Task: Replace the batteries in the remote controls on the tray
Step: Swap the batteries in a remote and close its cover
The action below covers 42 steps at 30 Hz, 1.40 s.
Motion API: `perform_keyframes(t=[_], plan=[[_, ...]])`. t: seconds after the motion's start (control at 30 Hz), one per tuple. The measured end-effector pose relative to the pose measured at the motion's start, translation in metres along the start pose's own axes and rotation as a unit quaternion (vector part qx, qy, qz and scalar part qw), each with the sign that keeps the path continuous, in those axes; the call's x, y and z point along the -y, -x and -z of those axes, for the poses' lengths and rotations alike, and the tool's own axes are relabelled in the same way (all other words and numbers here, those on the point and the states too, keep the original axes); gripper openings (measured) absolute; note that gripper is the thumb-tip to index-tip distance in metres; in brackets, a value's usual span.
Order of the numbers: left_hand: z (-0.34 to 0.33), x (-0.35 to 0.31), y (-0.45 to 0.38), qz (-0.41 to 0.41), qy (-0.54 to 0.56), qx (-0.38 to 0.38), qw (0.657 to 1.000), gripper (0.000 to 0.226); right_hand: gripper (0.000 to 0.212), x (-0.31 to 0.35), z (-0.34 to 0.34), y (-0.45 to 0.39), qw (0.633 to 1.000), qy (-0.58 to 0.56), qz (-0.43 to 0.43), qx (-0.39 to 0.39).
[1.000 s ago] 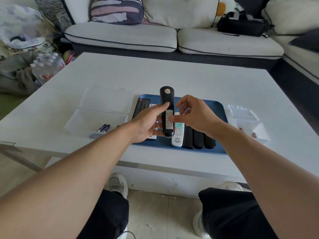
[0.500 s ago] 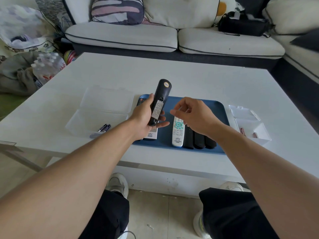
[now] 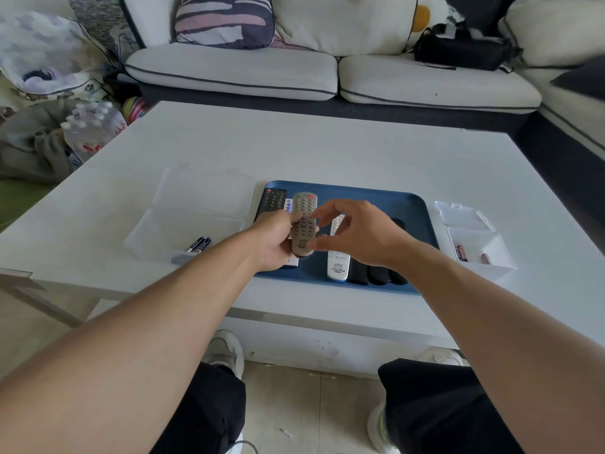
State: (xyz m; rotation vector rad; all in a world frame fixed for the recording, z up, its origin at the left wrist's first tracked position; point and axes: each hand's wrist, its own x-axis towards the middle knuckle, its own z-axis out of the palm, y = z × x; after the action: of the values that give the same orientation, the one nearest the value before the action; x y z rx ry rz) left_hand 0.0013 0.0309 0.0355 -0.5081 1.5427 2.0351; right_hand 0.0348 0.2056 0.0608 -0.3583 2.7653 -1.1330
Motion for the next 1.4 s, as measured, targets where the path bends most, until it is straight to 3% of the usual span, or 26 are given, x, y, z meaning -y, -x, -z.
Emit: perform_keyframes(t=[0.17,0.27,0.37,0.53,0.57,0.63,0.7,0.9,1.0,1.4], plan=[[-0.003,0.002,0.001,0.038,0.013,0.009,0.999,0.027,0.062,0.002,-0.011,0.000,0.990,0.130,0.035,0.037],[-0.003,0.001,-0.001,0.033,0.001,0.022,0.999,0.027,0.048,0.006,-0.016,-0.002,0.982,0.175,0.064,0.006],[-0.005,0.002,0.002,0.004,-0.011,0.018,1.000,0.022,0.027,0.009,-0.020,-0.004,0.987,0.137,0.071,-0.043],[0.005,0.007,-0.010,-0.100,-0.147,-0.084,0.980,0.023,0.021,0.008,-0.020,-0.011,0.984,0.133,0.045,-0.111],[0.008,0.008,-0.014,-0.148,-0.239,-0.118,0.952,0.023,0.022,0.008,-0.020,-0.011,0.983,0.137,0.034,-0.114],[0.015,0.011,-0.017,-0.232,-0.453,-0.171,0.844,0.030,0.025,0.007,-0.021,-0.008,0.983,0.145,0.020,-0.112],[0.020,0.012,-0.017,-0.254,-0.567,-0.180,0.763,0.040,0.026,0.005,-0.024,-0.007,0.983,0.159,0.013,-0.095],[0.031,0.021,-0.030,-0.177,-0.741,-0.083,0.643,0.054,0.042,0.000,-0.037,-0.012,0.974,0.223,-0.016,0.024],[0.032,0.021,-0.034,-0.165,-0.752,-0.069,0.635,0.055,0.044,-0.002,-0.047,-0.011,0.968,0.245,-0.016,0.056],[0.035,0.021,-0.033,-0.157,-0.719,-0.040,0.676,0.052,0.032,-0.003,-0.063,-0.018,0.962,0.259,-0.016,0.081]])
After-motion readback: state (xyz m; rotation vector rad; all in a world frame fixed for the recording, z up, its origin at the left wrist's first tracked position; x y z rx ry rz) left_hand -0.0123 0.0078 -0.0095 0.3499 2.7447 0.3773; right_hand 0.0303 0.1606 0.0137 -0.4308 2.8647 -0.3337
